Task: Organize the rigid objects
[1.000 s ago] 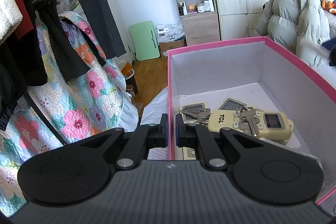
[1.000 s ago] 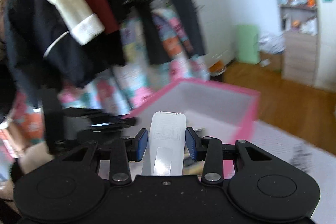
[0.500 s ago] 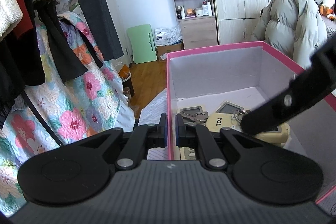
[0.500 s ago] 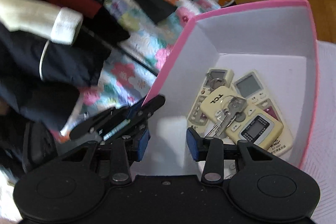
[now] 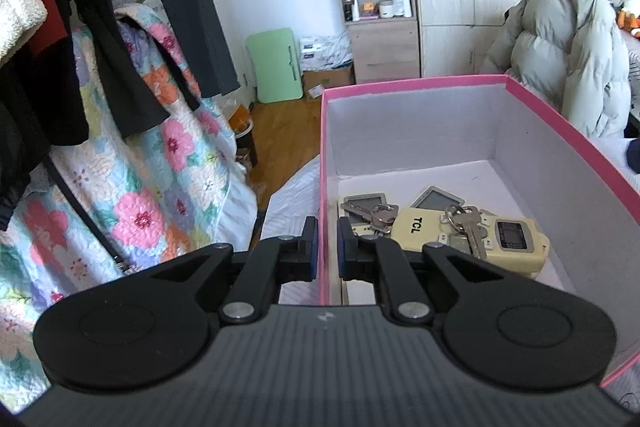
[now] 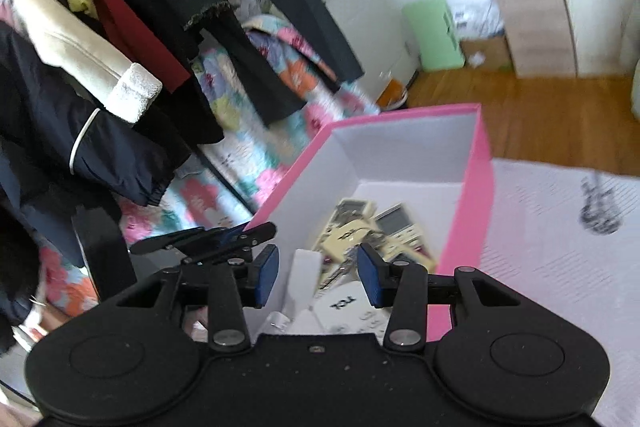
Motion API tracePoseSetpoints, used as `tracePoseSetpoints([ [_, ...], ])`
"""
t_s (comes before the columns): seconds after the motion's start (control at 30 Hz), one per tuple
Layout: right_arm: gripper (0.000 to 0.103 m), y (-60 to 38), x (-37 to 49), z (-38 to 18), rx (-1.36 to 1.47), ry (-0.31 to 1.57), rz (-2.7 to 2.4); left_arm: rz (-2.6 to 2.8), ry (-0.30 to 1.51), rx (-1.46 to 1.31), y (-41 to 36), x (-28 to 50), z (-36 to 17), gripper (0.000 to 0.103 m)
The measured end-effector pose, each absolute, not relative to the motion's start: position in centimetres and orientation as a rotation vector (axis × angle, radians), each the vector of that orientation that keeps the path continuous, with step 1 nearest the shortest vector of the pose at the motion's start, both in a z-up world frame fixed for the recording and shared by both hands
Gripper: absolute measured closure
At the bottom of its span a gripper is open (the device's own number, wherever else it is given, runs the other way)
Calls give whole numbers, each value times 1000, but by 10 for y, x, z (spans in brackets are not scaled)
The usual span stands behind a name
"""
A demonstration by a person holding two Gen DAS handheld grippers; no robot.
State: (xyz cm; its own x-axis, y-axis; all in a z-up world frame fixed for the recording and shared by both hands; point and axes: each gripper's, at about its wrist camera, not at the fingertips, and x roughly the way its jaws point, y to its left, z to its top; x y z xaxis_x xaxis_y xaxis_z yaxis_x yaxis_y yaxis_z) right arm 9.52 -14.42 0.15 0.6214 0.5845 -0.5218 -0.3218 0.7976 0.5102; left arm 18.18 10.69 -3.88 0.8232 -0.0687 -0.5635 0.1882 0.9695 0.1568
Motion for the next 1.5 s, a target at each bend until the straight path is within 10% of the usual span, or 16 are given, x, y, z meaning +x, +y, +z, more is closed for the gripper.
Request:
tracePoseSetpoints([
  [0.57,49,-163,35,29,229,578,446,-74,512,264,61,102,22,33],
  [1.23,44,-202,-23,43,190,532,274,-179,621,188,24,57,30,4],
  [1.5,22,-209,-31,42,189,552,190,-172,638,124,20,43,32,1],
])
